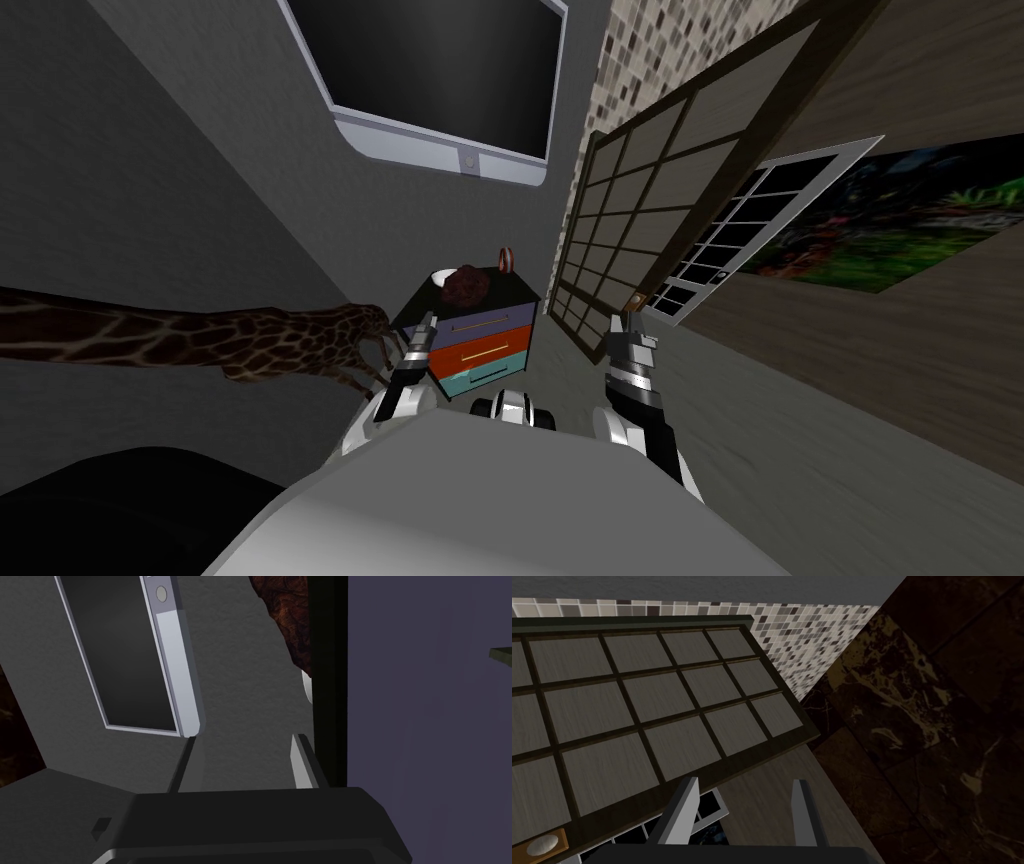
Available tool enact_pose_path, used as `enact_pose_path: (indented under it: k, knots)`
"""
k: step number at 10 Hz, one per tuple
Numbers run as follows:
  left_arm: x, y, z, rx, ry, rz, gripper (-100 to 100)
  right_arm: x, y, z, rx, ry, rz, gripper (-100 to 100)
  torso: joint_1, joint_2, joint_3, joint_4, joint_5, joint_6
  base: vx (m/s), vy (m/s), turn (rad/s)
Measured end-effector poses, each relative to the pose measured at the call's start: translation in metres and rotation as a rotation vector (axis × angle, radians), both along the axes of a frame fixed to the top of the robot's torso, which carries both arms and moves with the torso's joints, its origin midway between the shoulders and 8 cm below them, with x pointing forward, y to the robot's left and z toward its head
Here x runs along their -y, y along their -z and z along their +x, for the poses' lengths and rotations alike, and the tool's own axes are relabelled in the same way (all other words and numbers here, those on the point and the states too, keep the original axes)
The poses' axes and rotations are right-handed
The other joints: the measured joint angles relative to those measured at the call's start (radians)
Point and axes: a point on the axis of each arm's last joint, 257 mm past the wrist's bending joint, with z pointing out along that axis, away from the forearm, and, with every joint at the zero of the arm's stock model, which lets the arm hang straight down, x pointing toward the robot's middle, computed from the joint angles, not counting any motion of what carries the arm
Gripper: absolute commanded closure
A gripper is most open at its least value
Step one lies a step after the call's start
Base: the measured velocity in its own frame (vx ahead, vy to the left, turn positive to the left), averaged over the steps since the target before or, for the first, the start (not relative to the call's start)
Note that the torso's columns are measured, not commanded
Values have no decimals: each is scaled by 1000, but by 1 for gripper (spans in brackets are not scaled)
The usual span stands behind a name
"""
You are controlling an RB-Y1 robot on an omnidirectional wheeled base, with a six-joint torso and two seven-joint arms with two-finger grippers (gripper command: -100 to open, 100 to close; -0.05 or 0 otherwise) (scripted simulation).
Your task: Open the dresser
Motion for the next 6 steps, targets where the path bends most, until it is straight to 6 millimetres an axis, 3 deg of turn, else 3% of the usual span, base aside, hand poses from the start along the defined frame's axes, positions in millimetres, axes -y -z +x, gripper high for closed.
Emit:
enact_pose_path:
  k: [6]
  knots:
    - [-8, 37, -1, -68, -24, -27, -100, 0, 0, 0, 0, 0, 0, 0, 2, -3, -4, 7, -7, -3, 16, -58, 27]
